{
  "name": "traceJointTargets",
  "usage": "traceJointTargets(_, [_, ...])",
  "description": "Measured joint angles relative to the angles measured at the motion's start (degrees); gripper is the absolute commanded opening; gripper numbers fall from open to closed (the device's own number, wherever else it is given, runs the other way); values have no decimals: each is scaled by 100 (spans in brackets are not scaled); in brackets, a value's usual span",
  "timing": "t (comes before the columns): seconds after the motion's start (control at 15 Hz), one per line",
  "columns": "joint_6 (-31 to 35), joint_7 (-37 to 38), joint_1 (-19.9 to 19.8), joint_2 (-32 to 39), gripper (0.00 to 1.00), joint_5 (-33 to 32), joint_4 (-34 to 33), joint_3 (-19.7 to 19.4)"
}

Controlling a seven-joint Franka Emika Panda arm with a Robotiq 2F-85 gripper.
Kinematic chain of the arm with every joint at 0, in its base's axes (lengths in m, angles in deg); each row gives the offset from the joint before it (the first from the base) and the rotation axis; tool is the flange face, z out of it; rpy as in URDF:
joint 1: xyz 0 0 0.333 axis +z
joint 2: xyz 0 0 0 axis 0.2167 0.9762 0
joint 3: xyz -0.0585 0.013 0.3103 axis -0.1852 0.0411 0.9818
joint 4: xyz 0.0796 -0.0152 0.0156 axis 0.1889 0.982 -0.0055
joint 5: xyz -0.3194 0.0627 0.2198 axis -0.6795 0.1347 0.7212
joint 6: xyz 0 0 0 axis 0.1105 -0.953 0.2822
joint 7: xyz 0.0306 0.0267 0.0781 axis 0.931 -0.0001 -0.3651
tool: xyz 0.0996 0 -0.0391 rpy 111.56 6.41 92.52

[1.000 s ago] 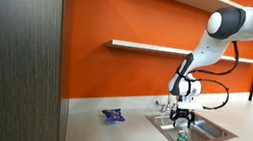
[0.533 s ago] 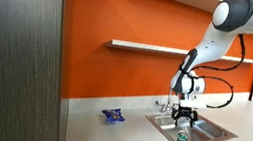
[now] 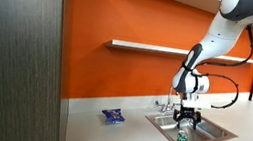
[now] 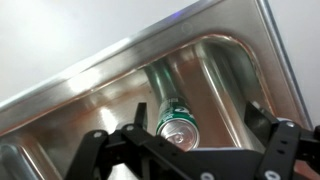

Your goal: Pick up the can and put it in the sink

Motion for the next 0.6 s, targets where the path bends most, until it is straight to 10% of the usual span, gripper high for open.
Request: traceJointTargets(0.6, [-1, 421, 618, -840, 100, -819, 700, 4])
